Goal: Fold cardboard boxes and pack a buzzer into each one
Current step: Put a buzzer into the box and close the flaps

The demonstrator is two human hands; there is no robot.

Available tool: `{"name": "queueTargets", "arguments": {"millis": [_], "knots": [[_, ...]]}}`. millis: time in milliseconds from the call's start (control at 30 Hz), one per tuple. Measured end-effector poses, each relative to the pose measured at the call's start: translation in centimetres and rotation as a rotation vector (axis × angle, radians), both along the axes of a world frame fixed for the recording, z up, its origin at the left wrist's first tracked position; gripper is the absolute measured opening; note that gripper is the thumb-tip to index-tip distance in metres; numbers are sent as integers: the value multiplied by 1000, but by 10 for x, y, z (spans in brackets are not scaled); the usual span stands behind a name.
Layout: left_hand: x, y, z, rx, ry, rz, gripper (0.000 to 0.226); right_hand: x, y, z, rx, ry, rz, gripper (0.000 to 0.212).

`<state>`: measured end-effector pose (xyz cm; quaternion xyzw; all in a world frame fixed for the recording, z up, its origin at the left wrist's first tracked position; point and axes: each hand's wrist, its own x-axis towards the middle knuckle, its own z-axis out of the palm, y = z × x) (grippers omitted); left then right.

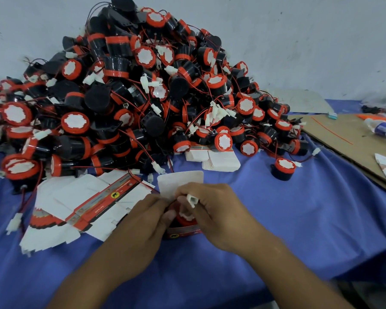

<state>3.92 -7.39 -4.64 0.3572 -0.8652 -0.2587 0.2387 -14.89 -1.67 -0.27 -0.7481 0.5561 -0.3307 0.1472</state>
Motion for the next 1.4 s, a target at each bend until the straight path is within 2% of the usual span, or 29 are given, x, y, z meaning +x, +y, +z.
{"name": "queueTargets", "arguments": {"millis": [100,200,300,433,567,667,800,933,1033,1100,1233,1300,1400], "knots": [[1,1,3,5,167,71,25,-2,-2,-4,26,115,-35,21],[-1,3,10,-35,222,121,10,0,-5,-6,40,229,-30,31],[-4,5,12,-17,212,164,19,2,-4,-9,39,318,-50,31],[-11,5,16,71,173,209,19,2,-1,-9,8,288,-10,24],[-18,0,20,132,37,285,12,0,1,-6,8,145,44,29],[-23,0,25,182,55,294,22,-2,0,-6,-10,105,72,29],[-25,-3,24,202,82,356,40,-4,0,-10,-54,63,13,17],[-31,-3,21,135,28,419,32,2,1,-16,-75,52,-70,15],[-33,-1,17,-2,-145,361,11,5,0,-19,-101,82,-74,17],[-32,-2,16,14,-173,291,11,5,0,-19,-128,90,-73,17],[-25,-3,13,52,-142,180,20,4,1,-21,-108,141,-50,17],[-19,-3,10,70,-64,133,32,4,0,-21,-73,111,-42,17],[-10,-1,5,107,35,82,38,5,0,-20,-38,88,-18,17]]}}
